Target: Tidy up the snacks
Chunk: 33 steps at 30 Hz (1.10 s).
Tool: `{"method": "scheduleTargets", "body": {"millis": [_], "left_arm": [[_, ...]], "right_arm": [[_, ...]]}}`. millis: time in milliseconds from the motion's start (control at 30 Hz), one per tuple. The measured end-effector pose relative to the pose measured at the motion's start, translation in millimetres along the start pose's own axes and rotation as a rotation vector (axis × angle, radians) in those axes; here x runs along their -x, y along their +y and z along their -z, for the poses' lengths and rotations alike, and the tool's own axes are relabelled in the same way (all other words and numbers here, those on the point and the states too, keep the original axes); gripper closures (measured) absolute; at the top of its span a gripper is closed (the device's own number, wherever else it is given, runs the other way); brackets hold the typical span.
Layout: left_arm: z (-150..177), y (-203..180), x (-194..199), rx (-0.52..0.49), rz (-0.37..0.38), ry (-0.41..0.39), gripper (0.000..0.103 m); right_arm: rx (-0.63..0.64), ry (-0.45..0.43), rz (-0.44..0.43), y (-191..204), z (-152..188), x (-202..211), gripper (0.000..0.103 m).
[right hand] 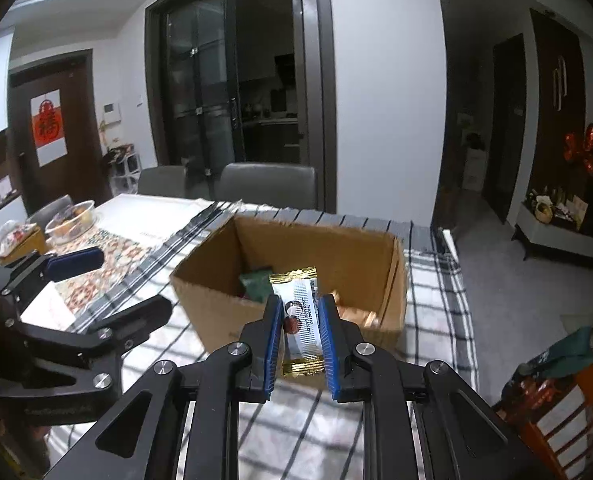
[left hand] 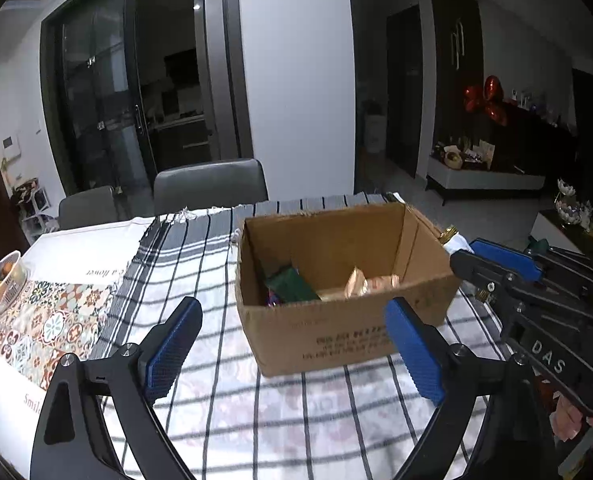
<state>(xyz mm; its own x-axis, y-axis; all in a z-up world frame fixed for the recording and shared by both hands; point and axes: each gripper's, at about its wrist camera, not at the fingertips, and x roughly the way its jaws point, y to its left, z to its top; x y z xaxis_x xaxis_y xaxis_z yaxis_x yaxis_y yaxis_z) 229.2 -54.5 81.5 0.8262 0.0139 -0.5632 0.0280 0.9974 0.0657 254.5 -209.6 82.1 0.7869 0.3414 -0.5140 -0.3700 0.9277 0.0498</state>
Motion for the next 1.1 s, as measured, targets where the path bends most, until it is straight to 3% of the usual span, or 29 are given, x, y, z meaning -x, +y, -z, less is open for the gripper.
{"method": "scheduleTargets", "body": {"millis": [433,500,567,833,933,1100], "left_arm": [[-26.8,14.4,-31.8,0.009,-0.016,-0.034,0.005],[-27.0,15.7,-33.7,0.015,-0.017,-0.033,0.005],[-26.2,16.9,-33.9,0.014,-0.019,-0.034,0.005],[-15.2,15.4,-10.2,0.016,-0.004,-0.058,0.005],[-7.1,13.4,9.7,0.015,0.006,-0.076,0.000],[11.3,11.3,51.2,0.016,0.017,-0.119,0.000]], "right_arm": [[-0.025,0.012,0.050,-14.4,-32.2,-54.3,0.082],[-0.026,0.023,0.068,-17.4,-35.0,-61.8,0.078],[-0.026,0.032,0.082,-18.8,-34.7,-63.5,0.061],[-0.018,0.007,0.103,-9.0,-17.0,-27.3,0.061],[-0.033,-0.001,0.117,-5.0,-8.3,-5.2,0.053],[-0.041,-0.034,0.125,9.4,9.7,42.9,0.052]]}}
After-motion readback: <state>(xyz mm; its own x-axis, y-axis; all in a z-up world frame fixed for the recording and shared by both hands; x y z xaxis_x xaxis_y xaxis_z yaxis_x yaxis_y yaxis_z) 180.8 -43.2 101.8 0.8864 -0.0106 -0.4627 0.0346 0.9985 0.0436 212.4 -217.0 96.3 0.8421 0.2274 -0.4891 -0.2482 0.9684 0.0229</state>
